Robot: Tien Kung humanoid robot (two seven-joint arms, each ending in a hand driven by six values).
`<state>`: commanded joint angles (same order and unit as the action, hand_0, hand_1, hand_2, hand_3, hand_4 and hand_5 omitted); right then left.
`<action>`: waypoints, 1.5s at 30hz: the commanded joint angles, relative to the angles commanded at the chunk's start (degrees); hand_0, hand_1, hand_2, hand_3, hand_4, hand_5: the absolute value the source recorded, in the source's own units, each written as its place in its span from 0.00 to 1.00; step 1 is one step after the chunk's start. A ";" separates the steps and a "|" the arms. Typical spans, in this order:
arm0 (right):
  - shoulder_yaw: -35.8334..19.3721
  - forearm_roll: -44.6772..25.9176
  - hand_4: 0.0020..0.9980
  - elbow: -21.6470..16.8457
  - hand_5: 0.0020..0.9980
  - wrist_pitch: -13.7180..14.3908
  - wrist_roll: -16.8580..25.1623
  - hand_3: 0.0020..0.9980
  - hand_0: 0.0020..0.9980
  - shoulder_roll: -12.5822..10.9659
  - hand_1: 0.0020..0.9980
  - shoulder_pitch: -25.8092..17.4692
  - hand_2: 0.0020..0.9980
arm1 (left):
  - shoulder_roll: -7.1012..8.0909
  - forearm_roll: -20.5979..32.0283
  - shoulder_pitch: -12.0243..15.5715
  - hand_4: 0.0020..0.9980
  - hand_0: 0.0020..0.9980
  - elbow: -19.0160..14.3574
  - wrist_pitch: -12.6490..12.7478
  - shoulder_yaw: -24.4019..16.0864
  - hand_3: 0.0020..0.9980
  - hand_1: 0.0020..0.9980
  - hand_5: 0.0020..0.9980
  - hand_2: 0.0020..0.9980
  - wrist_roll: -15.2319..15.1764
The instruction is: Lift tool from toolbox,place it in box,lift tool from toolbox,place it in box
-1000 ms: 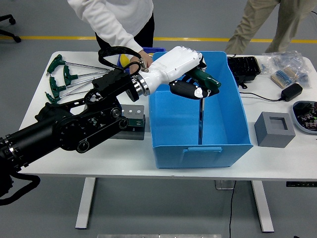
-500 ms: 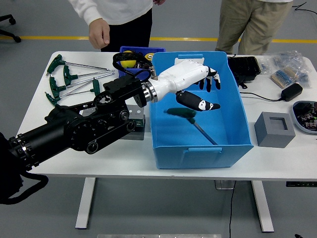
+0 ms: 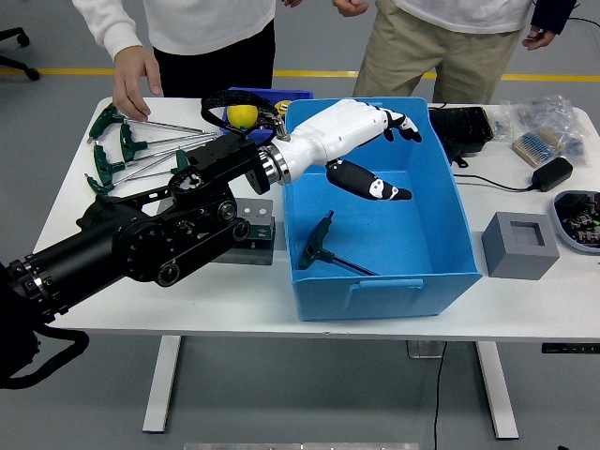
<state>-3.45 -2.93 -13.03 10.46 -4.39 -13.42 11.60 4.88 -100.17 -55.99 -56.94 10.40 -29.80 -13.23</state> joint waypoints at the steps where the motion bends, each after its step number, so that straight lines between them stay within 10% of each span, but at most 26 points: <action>1: 0.10 -0.17 0.83 0.01 0.72 0.00 0.05 0.60 0.71 0.02 0.69 -0.07 0.73 | 0.44 -0.44 0.31 0.92 0.54 -0.54 -0.22 -0.57 0.74 0.65 0.59 0.76 0.19; 19: 0.94 -1.90 0.83 0.24 0.72 -0.05 0.47 0.60 0.71 0.54 0.69 -0.54 0.73 | 10.09 -2.63 9.40 0.94 0.53 -12.11 -2.79 -11.79 0.71 0.61 0.63 0.68 2.54; 45: 1.46 -2.66 0.83 0.21 0.72 -0.11 0.74 0.60 0.70 0.82 0.69 -0.21 0.73 | 12.18 -3.39 9.55 0.96 0.53 -11.92 -3.45 -13.26 0.71 0.62 0.69 0.69 2.46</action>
<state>-1.98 -5.59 -12.83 10.35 -3.65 -12.60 11.39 17.06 -103.56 -46.44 -68.86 6.95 -43.06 -10.77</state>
